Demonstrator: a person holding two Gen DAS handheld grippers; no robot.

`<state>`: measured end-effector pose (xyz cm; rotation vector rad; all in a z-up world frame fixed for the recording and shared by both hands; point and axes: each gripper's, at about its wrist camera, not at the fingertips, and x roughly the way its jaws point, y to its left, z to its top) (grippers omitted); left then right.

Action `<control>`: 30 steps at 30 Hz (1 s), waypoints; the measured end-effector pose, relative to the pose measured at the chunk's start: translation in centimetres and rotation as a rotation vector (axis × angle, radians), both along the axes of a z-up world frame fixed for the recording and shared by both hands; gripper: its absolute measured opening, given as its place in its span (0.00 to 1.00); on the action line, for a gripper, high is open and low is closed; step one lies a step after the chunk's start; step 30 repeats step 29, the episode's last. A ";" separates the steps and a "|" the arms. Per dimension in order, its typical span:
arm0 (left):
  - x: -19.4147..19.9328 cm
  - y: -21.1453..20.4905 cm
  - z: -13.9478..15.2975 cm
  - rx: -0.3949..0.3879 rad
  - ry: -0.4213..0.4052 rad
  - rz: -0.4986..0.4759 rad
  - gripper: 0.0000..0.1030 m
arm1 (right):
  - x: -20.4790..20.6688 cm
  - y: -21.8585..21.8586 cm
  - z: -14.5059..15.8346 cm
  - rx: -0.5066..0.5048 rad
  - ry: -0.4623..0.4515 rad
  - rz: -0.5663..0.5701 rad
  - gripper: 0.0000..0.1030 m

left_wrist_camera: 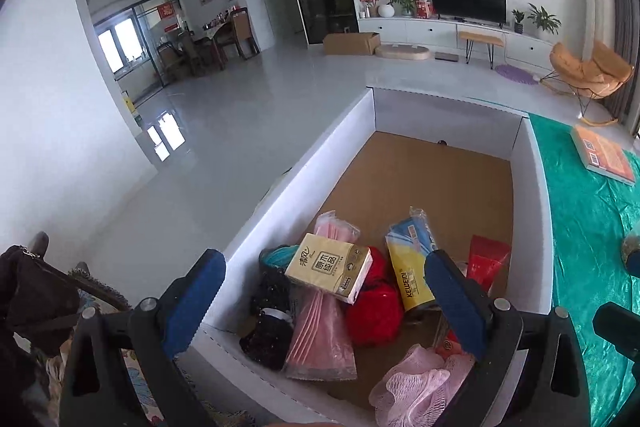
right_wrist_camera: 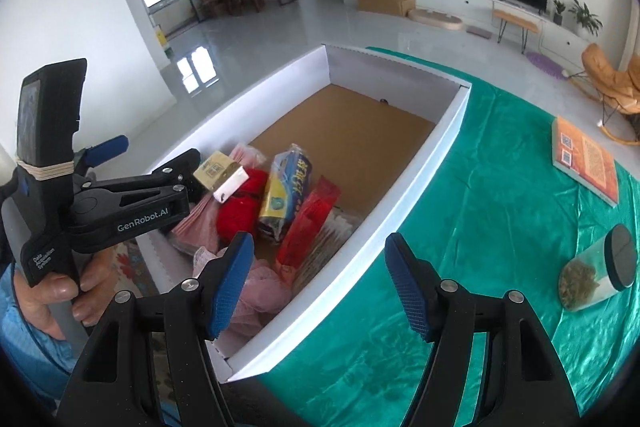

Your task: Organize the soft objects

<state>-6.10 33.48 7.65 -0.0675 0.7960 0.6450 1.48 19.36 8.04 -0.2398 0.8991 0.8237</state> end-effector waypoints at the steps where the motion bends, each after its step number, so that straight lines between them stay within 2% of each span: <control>1: 0.0 0.1 0.0 -0.004 0.000 0.003 0.96 | -0.2 0.1 0.1 -0.007 -0.006 0.001 0.69; 9: -0.4 0.1 0.2 0.001 -0.012 0.023 0.96 | -1.3 1.2 -0.3 -0.058 -0.039 0.034 0.69; 30: -0.9 -0.6 0.4 0.025 -0.039 0.029 0.97 | -1.7 1.2 -0.1 -0.058 -0.052 0.038 0.69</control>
